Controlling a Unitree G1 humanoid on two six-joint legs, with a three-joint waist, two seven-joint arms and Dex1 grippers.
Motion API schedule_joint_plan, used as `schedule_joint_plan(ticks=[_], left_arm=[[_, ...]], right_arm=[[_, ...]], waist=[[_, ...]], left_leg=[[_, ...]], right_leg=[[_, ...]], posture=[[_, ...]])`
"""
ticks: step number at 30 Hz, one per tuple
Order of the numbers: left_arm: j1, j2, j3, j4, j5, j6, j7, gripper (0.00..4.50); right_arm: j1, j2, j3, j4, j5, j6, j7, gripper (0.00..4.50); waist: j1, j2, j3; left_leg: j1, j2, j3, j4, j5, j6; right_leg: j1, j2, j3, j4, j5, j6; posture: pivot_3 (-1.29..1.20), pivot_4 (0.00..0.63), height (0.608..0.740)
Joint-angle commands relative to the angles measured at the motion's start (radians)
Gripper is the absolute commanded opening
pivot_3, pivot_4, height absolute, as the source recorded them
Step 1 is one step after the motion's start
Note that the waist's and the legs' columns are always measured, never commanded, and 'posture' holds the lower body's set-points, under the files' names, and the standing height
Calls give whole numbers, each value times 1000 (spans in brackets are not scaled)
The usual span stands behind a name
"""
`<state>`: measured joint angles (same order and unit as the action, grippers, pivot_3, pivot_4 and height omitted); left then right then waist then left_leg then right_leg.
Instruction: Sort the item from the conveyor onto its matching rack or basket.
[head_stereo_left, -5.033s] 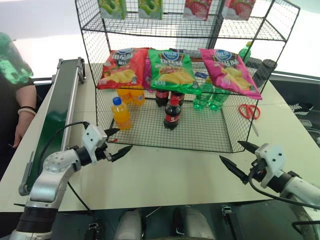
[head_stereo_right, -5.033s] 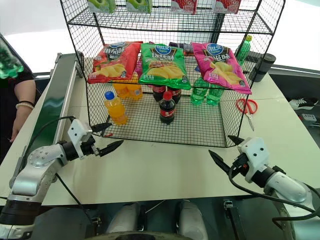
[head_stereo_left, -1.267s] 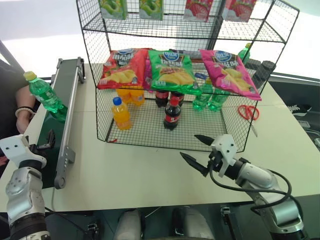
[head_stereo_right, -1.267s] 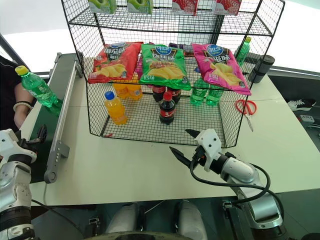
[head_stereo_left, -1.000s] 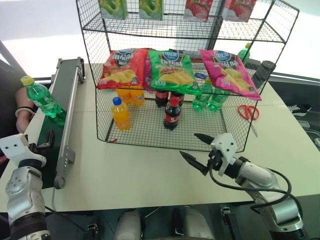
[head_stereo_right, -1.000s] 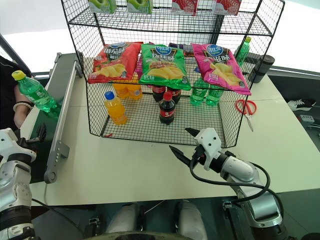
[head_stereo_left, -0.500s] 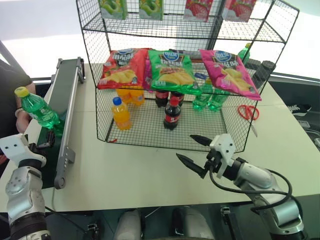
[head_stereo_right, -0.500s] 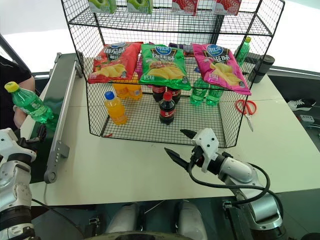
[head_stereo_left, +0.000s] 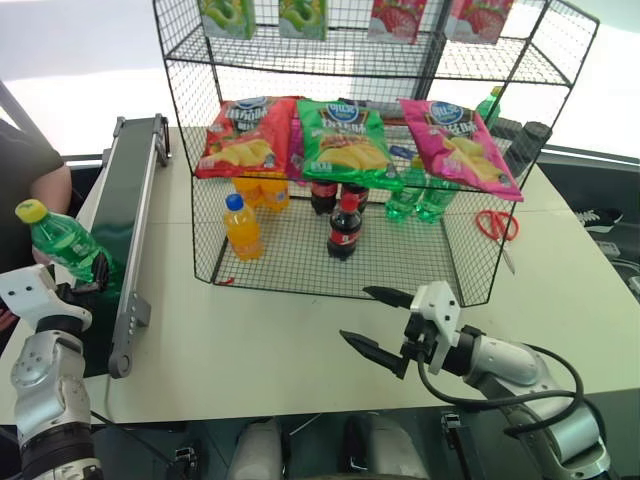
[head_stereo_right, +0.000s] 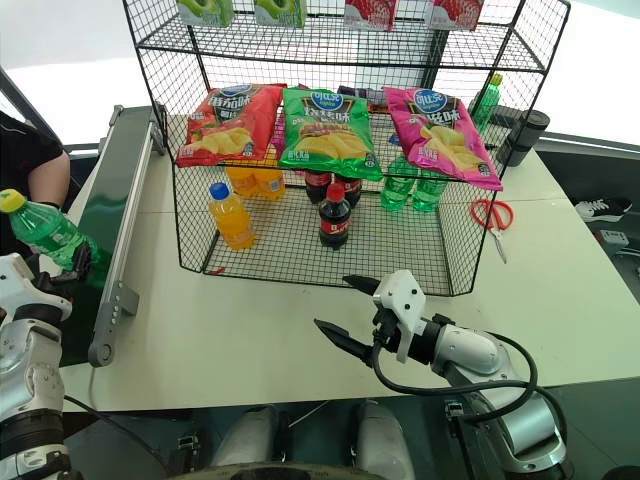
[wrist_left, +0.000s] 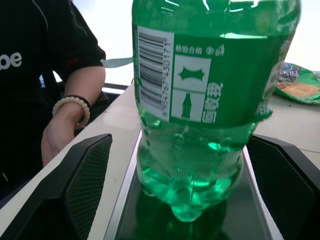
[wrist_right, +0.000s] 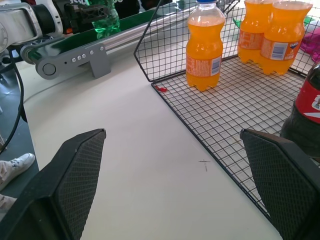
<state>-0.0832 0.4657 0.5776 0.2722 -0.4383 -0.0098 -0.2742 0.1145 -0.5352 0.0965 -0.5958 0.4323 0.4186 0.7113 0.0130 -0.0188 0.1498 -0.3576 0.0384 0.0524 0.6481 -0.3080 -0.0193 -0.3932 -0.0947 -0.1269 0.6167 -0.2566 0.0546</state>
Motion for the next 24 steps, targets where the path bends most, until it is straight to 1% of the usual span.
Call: schedule_joint_plan(ticks=[1,2,4,5,6,7,10,14,18,21,24], left_arm=[[-7,11,26,-24,-8,-24,0,4500],[-7,11,26,-24,-8,-24,-1,4500],[-5,9,25,-28,-9,-24,-2,3950],[0,7,26,-37,-11,-23,-1,3651],[3,5,26,-43,-11,-23,0,3137],[7,3,26,-50,-13,-23,0,2758],[26,22,12,-108,-4,-27,-25,2742],[34,80,-36,-236,-21,14,-126,2742],[12,129,-110,-359,-69,85,-247,2742],[2,144,-179,-433,-72,130,-301,2742],[-12,167,-329,-535,-77,190,-422,2742]], right_arm=[[5,-1,0,-4,-5,-34,9,4471],[6,-1,0,-2,-7,-38,11,4471],[9,0,2,0,-9,-44,14,4500],[10,1,3,1,-11,-47,16,4500],[10,2,4,2,-13,-49,17,4500],[11,2,4,4,-14,-51,18,4500],[10,2,5,8,-16,-55,22,4500],[8,-2,-2,23,-20,-65,33,4500],[-2,-9,-8,42,-22,-76,48,4500],[-15,-10,-11,48,-25,-81,51,4500],[-62,8,-27,1,15,-47,23,4500]], waist=[[0,0,0],[0,0,0],[0,0,0],[0,0,0],[0,0,0],[0,0,0],[0,-1,0],[3,-6,3],[2,-5,3],[1,-4,3],[-2,-2,5]], left_leg=[[0,0,0,0,0,0],[0,0,0,0,0,0],[0,0,0,0,0,0],[0,0,0,0,0,0],[0,0,0,0,0,0],[0,0,0,0,0,0],[0,0,0,0,0,0],[-2,0,-1,0,0,0],[-3,-1,-2,0,0,0],[-3,-2,-1,0,0,0],[-3,-2,-1,-1,0,0]], right_leg=[[0,0,0,0,0,0],[0,0,0,0,0,0],[0,0,0,0,0,0],[0,0,0,0,0,0],[0,0,0,0,0,0],[0,0,0,0,0,0],[0,0,0,0,0,0],[-1,0,-1,0,0,0],[-1,-1,-2,-2,0,0],[-1,-2,-2,-2,0,0],[-1,-2,-2,-2,0,0]], posture=[[0,150,740],[0,150,740],[0,150,740],[0,150,740],[0,150,740],[0,150,740],[0,150,740],[0,150,740],[0,150,740],[0,150,740],[0,150,740]])
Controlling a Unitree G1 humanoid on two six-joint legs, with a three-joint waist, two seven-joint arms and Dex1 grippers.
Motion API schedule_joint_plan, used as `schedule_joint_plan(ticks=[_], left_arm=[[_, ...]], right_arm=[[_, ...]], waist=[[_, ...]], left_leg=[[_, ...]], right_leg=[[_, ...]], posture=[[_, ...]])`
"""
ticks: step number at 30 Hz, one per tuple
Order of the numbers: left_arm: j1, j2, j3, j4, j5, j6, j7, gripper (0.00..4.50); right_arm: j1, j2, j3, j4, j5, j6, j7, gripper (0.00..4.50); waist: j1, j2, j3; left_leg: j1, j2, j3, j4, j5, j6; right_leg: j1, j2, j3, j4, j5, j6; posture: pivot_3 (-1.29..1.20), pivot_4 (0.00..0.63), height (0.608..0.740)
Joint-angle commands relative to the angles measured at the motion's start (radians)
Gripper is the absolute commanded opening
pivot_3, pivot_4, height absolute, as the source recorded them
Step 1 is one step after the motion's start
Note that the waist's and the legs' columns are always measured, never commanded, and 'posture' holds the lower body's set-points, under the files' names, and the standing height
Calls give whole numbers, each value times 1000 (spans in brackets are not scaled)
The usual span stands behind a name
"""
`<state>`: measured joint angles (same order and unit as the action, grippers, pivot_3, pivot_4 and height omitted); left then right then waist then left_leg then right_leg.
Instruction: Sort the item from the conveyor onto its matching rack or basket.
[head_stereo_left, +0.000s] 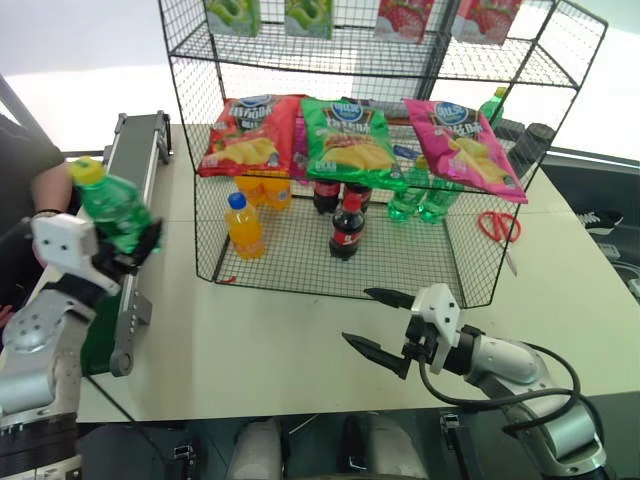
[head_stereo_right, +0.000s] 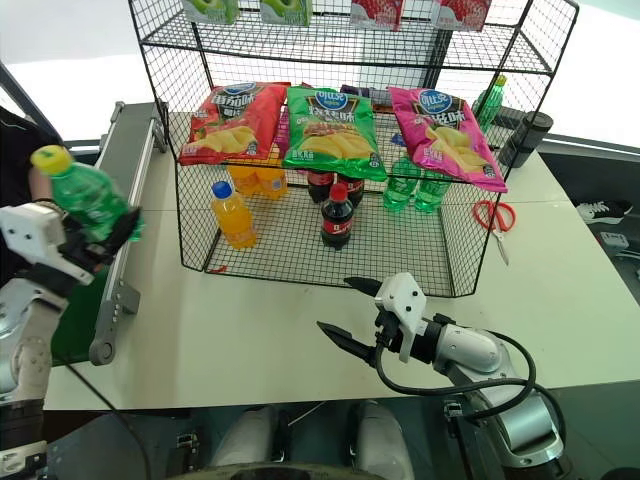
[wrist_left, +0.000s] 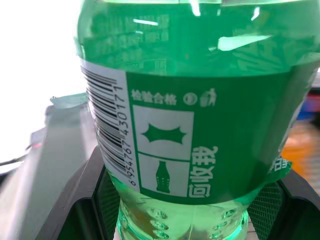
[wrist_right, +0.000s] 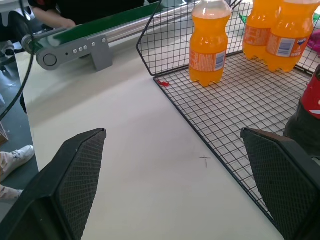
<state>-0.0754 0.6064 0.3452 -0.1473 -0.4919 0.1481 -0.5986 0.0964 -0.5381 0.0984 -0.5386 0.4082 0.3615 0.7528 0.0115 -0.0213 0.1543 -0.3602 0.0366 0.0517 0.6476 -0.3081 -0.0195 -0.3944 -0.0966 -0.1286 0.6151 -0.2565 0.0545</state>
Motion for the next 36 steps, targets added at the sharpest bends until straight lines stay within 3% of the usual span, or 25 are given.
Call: schedule_joint_plan(ticks=[1,7,13,29,32,36], left_arm=[[-23,32,-130,-135,-25,46,-128,2742],[-101,-33,-364,-149,15,52,-264,2742],[-200,-119,-509,-71,73,-12,-377,2742],[-282,-206,-581,15,136,-91,-480,2742],[-284,-210,-583,15,142,-91,-480,2741],[-283,-212,-586,11,147,-85,-478,2741]], right_arm=[[-57,16,-31,-69,50,22,-28,4500],[-159,40,-6,-143,108,112,-82,4500],[-203,81,40,-145,120,171,-134,4500],[-221,111,46,-150,147,205,-182,4500],[-214,109,45,-152,152,206,-177,3272],[-205,106,43,-156,139,196,-179,3099]], waist=[[0,0,0],[2,2,1],[2,2,1],[2,2,1],[1,2,1],[2,2,1]], left_leg=[[0,0,0,0,0,0],[0,1,-1,0,0,0],[0,1,-1,0,0,0],[1,1,-1,1,0,1],[1,1,-1,1,0,1],[1,2,-1,1,0,1]], right_leg=[[0,1,0,0,0,0],[0,4,0,1,0,0],[0,5,1,1,0,0],[1,7,2,1,0,0],[1,7,2,1,0,0],[1,8,2,1,0,0]], posture=[[0,150,740],[0,150,740],[0,150,740],[0,150,740],[0,150,740],[0,150,740]])
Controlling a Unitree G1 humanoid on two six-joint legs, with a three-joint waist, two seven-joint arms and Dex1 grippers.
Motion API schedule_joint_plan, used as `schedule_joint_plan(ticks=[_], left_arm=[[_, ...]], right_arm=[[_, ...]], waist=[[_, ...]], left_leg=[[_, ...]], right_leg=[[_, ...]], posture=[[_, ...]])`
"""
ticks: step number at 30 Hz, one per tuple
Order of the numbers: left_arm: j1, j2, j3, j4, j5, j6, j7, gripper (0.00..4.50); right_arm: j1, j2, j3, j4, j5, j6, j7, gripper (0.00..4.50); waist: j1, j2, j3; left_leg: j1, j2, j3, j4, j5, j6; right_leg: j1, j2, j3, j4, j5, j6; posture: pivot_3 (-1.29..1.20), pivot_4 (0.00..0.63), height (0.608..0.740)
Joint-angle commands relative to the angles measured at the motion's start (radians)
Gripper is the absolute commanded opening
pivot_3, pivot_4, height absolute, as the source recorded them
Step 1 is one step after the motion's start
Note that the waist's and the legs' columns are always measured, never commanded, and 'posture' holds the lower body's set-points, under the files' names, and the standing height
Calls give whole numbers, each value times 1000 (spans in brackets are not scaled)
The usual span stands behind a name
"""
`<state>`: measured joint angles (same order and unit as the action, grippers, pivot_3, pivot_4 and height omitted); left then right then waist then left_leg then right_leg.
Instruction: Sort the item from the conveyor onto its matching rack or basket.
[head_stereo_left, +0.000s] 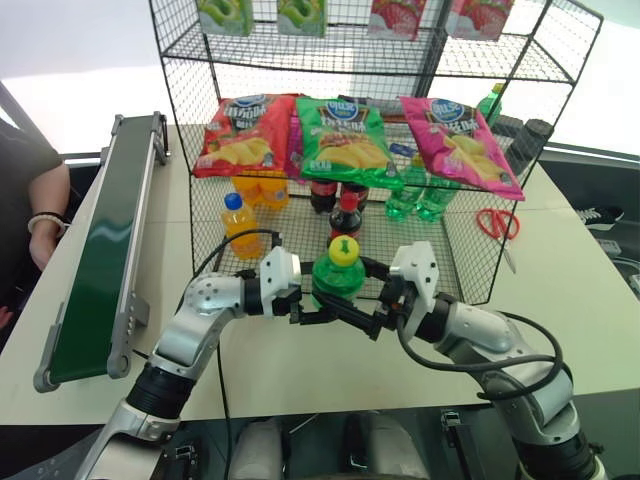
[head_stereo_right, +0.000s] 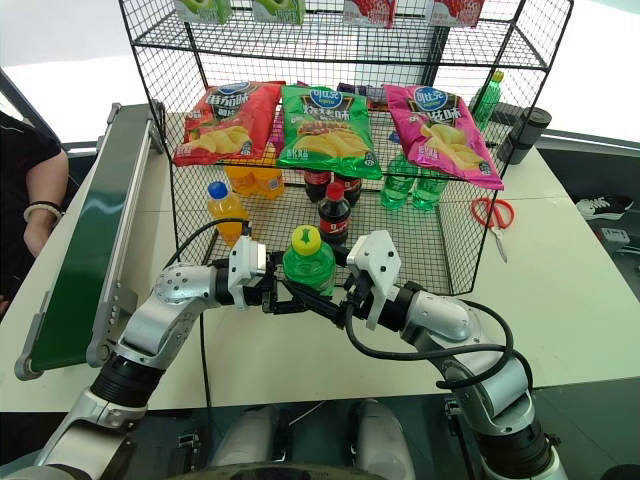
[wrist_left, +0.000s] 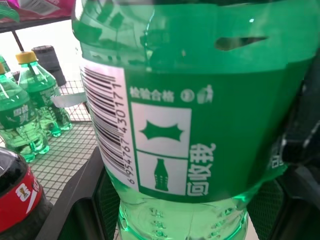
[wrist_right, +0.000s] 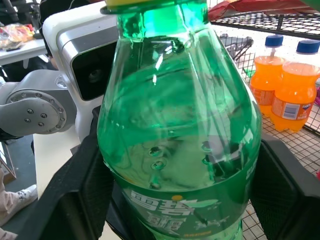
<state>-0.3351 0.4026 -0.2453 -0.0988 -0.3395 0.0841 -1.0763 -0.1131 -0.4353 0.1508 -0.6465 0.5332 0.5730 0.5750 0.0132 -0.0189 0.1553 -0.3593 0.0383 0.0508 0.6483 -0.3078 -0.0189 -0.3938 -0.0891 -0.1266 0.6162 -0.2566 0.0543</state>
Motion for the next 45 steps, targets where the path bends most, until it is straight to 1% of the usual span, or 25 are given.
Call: schedule_joint_plan(ticks=[1,3,4,6,10,14,17,19,22,28,34,41,45], left_arm=[[-24,-8,3,-36,-3,-16,1,2741],[-22,-5,3,-38,-18,16,-5,2741],[-21,-4,4,-42,-27,33,-8,3750],[-23,-7,10,-34,-8,17,10,4393],[-4,11,26,-19,6,5,25,4393],[59,56,81,1,11,-2,53,4393],[111,82,120,-6,14,-2,83,4393],[144,92,144,-14,21,2,115,4393],[170,95,154,-25,28,7,143,4393],[189,76,149,-56,6,-2,145,4393],[191,62,138,-84,-8,9,130,4393],[194,61,134,-101,-9,16,132,4393],[218,61,137,-95,-2,-9,127,4393]], right_arm=[[5,3,-10,-49,12,-18,-2,3099],[5,3,-11,-50,10,-20,-3,3099],[5,3,-12,-51,9,-20,-3,3099],[2,5,-15,-50,7,-20,-7,3099],[8,3,-31,-36,-18,-37,-24,3099],[44,-14,-115,25,-86,-96,-65,3099],[76,-14,-188,98,-139,-154,-106,3099],[90,5,-236,180,-177,-204,-147,3099],[92,31,-268,276,-216,-269,-181,3099],[-4,87,-287,525,-294,-398,-245,3099],[-148,119,-299,793,-323,-509,-273,3099],[-219,139,-314,944,-328,-580,-283,3099],[-223,147,-323,971,-309,-590,-267,3099]], waist=[[0,0,0],[0,0,0],[0,0,0],[0,0,0],[0,0,0],[0,0,0],[2,0,0],[2,1,0],[0,2,0],[-5,6,2],[-5,7,2],[-4,7,2],[-7,8,2]], left_leg=[[0,0,0,0,0,0],[0,0,0,0,0,0],[0,0,0,0,0,0],[0,0,0,0,0,0],[0,0,0,0,0,0],[0,0,0,0,0,0],[0,0,0,0,0,0],[0,0,0,0,0,0],[0,0,1,0,0,0],[2,1,3,0,0,0],[2,1,3,0,0,0],[2,2,4,0,0,0],[3,2,4,0,0,0]], right_leg=[[0,0,0,0,0,0],[0,0,0,0,0,0],[0,0,0,0,0,0],[0,0,0,0,0,0],[0,0,0,0,0,0],[0,0,0,0,0,0],[0,0,0,0,0,0],[0,-1,0,0,0,0],[0,-1,0,0,0,0],[-1,1,2,1,0,-1],[-1,1,3,2,1,-1],[0,1,3,2,1,-1],[0,1,3,2,1,-1]], posture=[[0,150,740],[0,150,740],[0,150,740],[0,150,740],[0,150,740],[0,150,740],[0,150,740],[0,150,740],[0,150,740],[0,150,740],[0,150,740],[0,150,740],[0,150,740]])
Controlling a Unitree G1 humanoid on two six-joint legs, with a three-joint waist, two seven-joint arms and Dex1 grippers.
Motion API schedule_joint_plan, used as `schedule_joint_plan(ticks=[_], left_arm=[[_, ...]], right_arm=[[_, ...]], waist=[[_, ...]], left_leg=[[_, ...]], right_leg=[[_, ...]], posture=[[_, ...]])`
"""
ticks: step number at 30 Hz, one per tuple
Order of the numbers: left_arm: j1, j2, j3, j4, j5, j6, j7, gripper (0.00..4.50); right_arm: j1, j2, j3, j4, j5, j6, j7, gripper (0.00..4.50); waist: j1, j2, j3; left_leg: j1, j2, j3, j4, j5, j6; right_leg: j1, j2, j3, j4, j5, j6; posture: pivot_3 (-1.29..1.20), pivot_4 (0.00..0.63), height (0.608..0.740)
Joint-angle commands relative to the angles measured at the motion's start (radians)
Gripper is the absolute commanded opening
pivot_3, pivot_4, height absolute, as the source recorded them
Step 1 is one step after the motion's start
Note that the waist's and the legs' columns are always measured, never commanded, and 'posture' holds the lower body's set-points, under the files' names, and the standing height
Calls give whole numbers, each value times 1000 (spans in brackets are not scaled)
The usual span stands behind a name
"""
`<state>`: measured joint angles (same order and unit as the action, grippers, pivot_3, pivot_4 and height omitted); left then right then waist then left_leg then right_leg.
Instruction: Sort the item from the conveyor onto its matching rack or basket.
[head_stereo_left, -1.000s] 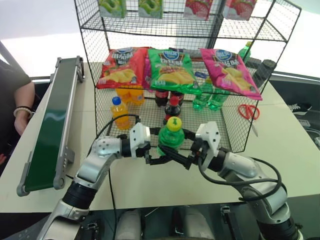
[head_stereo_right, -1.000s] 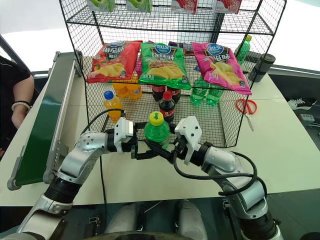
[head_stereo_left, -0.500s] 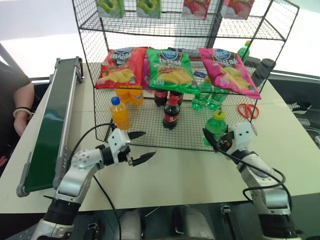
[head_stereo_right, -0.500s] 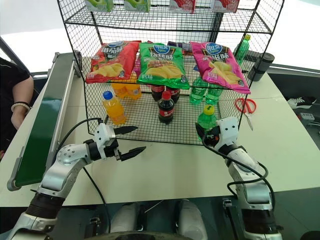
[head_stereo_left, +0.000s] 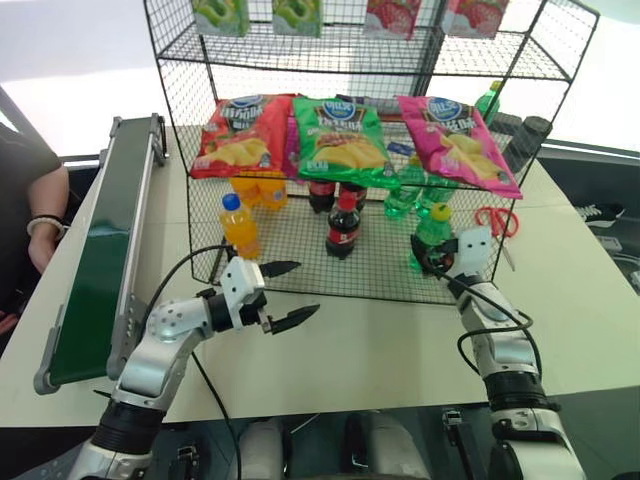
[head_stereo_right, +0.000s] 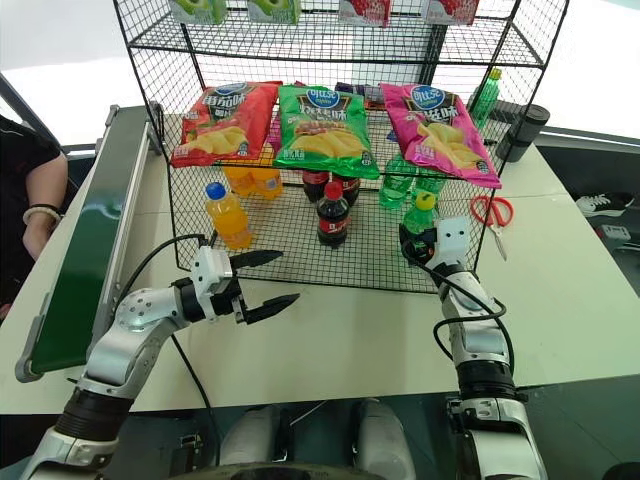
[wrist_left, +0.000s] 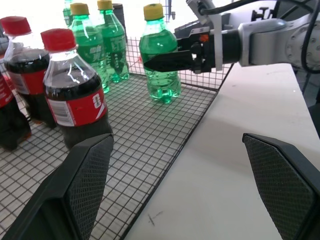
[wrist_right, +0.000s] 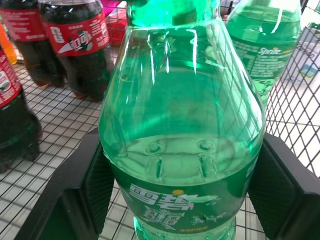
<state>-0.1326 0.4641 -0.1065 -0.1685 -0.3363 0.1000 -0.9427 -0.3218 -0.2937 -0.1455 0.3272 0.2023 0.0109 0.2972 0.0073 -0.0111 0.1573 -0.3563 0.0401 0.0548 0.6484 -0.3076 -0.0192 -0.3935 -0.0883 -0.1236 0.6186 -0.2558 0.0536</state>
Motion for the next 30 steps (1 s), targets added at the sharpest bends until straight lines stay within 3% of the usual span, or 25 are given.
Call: schedule_joint_plan(ticks=[1,3,4,24,30], left_arm=[[19,0,-2,-22,-3,-30,-8,4393],[23,-2,-3,-11,0,-43,-12,4500],[24,-2,-3,-8,1,-47,-14,4500],[-36,1,-10,-8,11,46,27,4500],[-50,-3,-15,-15,10,64,29,4500]], right_arm=[[-12,8,-29,-4,27,-27,17,3099],[-5,10,-30,-13,35,-24,26,4128],[-3,11,-30,-17,37,-23,30,4435],[308,-111,-45,-472,28,161,84,4435],[323,-116,-69,-501,30,193,68,4435]], waist=[[-1,0,0],[-1,0,0],[-1,1,0],[7,3,-2],[7,3,-2]], left_leg=[[0,0,0,0,0,0],[0,0,0,0,0,0],[0,0,0,0,0,0],[-1,0,0,0,0,0],[-1,0,0,0,0,0]], right_leg=[[0,0,0,0,0,0],[0,0,0,0,0,0],[0,0,0,0,0,0],[0,0,0,-1,0,0],[0,0,0,-2,0,0]], posture=[[0,150,740],[0,150,740],[0,150,740],[0,150,740],[0,150,740]])
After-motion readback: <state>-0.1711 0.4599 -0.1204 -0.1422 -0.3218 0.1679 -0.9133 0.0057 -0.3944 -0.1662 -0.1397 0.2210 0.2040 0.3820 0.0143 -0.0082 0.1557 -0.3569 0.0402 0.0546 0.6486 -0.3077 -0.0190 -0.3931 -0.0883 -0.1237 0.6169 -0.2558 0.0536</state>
